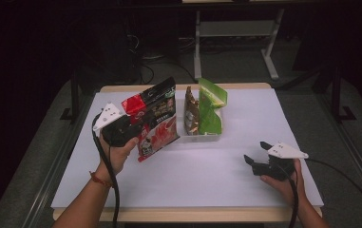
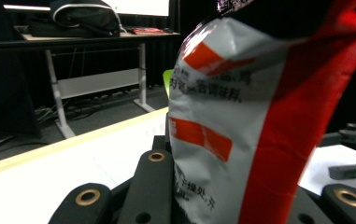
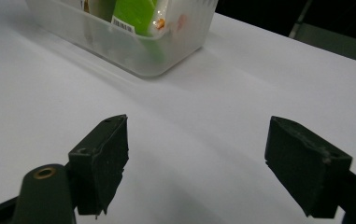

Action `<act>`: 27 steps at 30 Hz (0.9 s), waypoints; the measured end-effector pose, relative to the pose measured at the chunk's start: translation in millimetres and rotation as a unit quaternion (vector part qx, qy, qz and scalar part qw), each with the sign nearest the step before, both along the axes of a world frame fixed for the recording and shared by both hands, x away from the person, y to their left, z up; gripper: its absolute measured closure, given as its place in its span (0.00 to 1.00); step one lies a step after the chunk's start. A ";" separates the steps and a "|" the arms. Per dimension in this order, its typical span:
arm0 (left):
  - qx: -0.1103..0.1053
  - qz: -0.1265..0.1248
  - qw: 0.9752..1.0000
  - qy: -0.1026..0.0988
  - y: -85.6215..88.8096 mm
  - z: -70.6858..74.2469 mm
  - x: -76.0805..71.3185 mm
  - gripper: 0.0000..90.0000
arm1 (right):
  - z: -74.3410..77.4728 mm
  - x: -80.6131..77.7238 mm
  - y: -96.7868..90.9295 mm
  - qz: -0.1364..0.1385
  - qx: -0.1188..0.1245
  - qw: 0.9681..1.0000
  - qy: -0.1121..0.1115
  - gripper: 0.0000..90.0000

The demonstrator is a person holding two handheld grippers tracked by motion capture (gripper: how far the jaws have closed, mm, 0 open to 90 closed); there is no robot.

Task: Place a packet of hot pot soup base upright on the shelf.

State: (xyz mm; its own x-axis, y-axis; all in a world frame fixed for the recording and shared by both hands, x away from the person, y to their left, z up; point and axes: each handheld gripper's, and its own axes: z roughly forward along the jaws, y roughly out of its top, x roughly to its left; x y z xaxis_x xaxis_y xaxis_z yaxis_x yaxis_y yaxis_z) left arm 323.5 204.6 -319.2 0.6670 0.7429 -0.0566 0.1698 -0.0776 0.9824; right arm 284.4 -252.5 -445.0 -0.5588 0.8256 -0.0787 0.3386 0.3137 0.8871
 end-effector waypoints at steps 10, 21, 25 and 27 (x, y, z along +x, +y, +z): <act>0.001 0.037 0.999 0.005 -12.8 1.4 25.8 0.88 | -1.3 0.6 1.7 0.004 -0.003 1.000 0.004 0.24; -0.002 0.064 0.998 0.011 -26.4 0.4 45.8 0.88 | -1.6 0.0 2.5 0.010 -0.003 1.000 0.005 0.24; -0.001 0.077 0.997 0.018 -29.5 -3.2 53.4 0.88 | -1.4 -0.4 2.8 0.012 -0.001 1.000 0.005 0.24; -0.008 0.081 0.996 0.022 -31.2 -3.9 57.1 0.88 | -1.4 -0.5 3.3 0.013 -0.001 1.000 0.006 0.24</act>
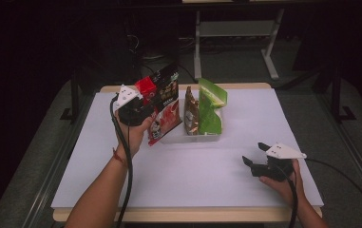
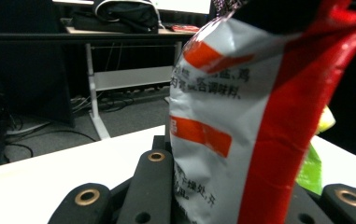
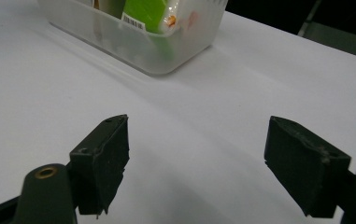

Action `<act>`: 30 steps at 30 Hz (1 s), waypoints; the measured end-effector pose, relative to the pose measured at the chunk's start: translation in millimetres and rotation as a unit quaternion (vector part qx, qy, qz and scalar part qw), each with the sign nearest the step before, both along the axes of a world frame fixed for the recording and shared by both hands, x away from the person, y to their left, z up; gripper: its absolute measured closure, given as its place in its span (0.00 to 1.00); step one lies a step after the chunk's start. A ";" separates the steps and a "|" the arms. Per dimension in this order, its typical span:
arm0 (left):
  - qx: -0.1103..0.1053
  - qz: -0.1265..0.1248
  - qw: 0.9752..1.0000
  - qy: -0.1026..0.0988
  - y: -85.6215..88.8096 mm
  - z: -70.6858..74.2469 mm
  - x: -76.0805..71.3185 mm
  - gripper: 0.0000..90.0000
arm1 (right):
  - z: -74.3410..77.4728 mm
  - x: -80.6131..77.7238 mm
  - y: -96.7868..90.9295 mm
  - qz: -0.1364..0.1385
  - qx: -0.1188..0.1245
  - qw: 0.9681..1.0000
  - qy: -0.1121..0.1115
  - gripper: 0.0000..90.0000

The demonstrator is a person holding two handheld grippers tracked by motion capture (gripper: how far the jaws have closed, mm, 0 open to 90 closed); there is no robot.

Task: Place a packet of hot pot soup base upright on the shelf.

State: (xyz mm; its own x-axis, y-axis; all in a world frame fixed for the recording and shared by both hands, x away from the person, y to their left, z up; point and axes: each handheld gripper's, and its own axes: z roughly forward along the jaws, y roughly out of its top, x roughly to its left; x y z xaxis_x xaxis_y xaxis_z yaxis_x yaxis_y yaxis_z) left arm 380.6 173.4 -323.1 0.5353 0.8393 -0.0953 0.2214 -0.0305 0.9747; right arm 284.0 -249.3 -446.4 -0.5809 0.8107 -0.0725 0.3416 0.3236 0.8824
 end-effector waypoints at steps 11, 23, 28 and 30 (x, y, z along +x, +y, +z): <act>0.011 0.045 0.999 0.000 -19.9 5.1 16.7 0.88 | 0.1 -0.4 1.6 0.008 0.003 1.000 0.002 0.24; 0.020 0.087 0.996 0.002 -42.0 -0.2 35.2 0.88 | 0.0 -0.9 3.2 0.017 0.006 1.000 0.006 0.24; 0.017 0.099 0.995 0.004 -47.8 -6.1 44.2 0.88 | 0.3 -0.9 3.6 0.020 0.008 1.000 0.004 0.24; 0.013 0.103 0.995 0.004 -48.7 -9.0 46.3 0.88 | 0.7 -1.1 3.4 0.021 0.010 1.000 0.005 0.24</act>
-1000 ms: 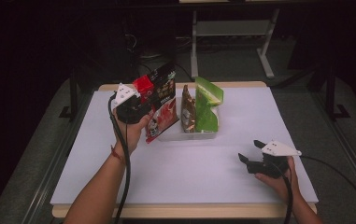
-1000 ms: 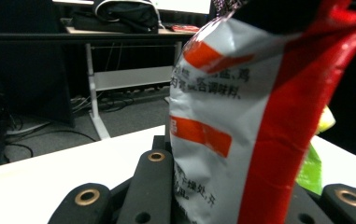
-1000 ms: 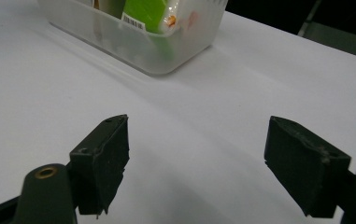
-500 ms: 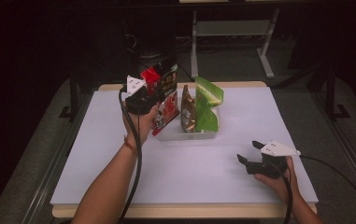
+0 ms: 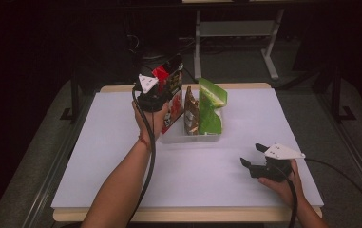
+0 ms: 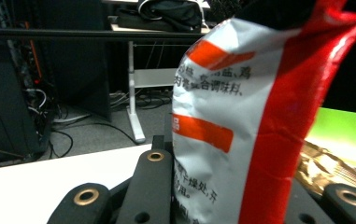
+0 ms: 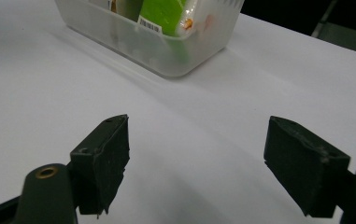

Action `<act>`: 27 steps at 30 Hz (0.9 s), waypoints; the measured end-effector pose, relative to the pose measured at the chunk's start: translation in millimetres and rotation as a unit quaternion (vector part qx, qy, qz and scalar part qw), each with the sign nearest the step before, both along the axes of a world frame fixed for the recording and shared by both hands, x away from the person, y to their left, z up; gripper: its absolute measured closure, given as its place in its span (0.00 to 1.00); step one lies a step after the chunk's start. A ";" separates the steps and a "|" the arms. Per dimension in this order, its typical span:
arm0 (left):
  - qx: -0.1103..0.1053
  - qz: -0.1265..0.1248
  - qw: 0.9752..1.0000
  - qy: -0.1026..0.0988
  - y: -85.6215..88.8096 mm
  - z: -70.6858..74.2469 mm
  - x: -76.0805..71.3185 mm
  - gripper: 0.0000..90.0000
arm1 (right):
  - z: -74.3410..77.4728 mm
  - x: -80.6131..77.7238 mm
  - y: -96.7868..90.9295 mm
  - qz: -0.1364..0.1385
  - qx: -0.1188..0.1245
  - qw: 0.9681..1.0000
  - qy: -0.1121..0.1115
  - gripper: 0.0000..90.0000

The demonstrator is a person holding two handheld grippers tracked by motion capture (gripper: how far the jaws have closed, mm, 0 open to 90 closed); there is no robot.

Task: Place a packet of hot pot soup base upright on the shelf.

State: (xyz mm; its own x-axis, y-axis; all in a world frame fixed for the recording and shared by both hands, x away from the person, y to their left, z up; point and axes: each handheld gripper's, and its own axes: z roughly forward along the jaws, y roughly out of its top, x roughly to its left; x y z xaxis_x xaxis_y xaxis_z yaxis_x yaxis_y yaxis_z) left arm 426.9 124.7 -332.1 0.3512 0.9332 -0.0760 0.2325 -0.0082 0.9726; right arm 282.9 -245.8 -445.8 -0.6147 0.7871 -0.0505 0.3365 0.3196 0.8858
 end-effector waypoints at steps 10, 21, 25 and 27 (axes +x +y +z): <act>-0.005 -0.005 1.000 -0.006 -2.4 -11.8 2.0 0.87 | -0.3 0.5 0.1 0.005 0.001 1.000 0.000 0.24; 0.004 -0.009 1.000 0.004 -6.5 -29.1 -4.5 0.87 | -1.2 0.7 1.9 0.006 -0.002 1.000 0.003 0.24; 0.001 -0.015 1.000 0.002 -5.1 -32.8 -6.2 0.86 | -1.6 1.0 1.2 0.006 -0.003 1.000 0.004 0.24; 0.002 -0.021 1.000 0.005 -2.8 -33.7 -7.1 0.86 | -1.9 0.9 1.5 0.007 -0.004 1.000 0.005 0.24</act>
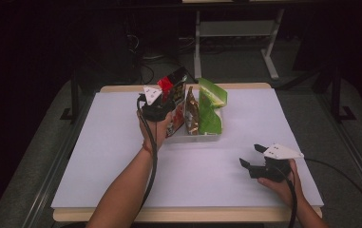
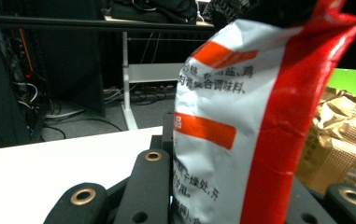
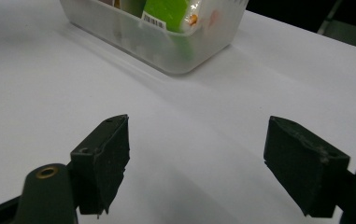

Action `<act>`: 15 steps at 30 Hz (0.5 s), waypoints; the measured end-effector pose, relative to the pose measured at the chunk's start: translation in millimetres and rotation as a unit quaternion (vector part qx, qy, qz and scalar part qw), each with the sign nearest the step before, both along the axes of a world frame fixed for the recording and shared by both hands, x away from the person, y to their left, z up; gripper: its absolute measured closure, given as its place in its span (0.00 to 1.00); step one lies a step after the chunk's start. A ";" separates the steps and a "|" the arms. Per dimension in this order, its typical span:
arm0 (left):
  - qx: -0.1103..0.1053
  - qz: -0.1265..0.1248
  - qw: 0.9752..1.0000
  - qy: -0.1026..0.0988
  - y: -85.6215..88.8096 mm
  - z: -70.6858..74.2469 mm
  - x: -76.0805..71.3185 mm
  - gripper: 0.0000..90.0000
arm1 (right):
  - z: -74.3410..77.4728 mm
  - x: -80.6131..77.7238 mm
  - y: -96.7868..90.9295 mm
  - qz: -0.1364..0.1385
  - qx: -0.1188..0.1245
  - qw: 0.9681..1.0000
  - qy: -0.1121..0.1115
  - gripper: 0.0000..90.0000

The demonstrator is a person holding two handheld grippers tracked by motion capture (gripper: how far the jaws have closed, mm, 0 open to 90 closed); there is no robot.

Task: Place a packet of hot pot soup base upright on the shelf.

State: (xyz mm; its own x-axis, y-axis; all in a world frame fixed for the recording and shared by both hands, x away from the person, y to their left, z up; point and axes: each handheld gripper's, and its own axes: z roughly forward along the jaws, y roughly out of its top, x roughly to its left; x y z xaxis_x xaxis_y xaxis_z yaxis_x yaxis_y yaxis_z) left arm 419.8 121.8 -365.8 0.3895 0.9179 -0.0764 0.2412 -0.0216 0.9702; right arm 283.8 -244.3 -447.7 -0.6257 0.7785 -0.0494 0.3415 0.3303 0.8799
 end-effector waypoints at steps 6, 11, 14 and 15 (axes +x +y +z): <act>0.013 -0.012 1.000 -0.002 1.9 -3.6 -3.4 0.86 | 0.6 -0.3 0.6 0.001 0.000 1.000 -0.002 0.24; 0.015 -0.016 1.000 0.000 4.1 -10.8 -6.2 0.86 | 0.1 -0.3 1.1 0.002 -0.002 1.000 0.000 0.24; 0.016 -0.018 1.000 0.002 9.1 -14.1 -8.6 0.86 | -0.2 0.1 1.7 0.003 -0.002 1.000 0.000 0.24; 0.017 -0.018 1.000 0.002 10.6 -15.3 -9.0 0.86 | -0.3 0.0 2.0 0.003 -0.004 1.000 0.001 0.24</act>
State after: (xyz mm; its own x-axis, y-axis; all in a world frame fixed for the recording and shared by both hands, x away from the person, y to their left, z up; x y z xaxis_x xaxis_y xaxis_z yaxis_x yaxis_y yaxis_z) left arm 410.8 132.4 -381.1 0.4212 0.9058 -0.0469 0.2437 -0.0632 0.9678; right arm 283.8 -242.3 -447.9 -0.6307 0.7741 -0.0537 0.3411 0.3388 0.8769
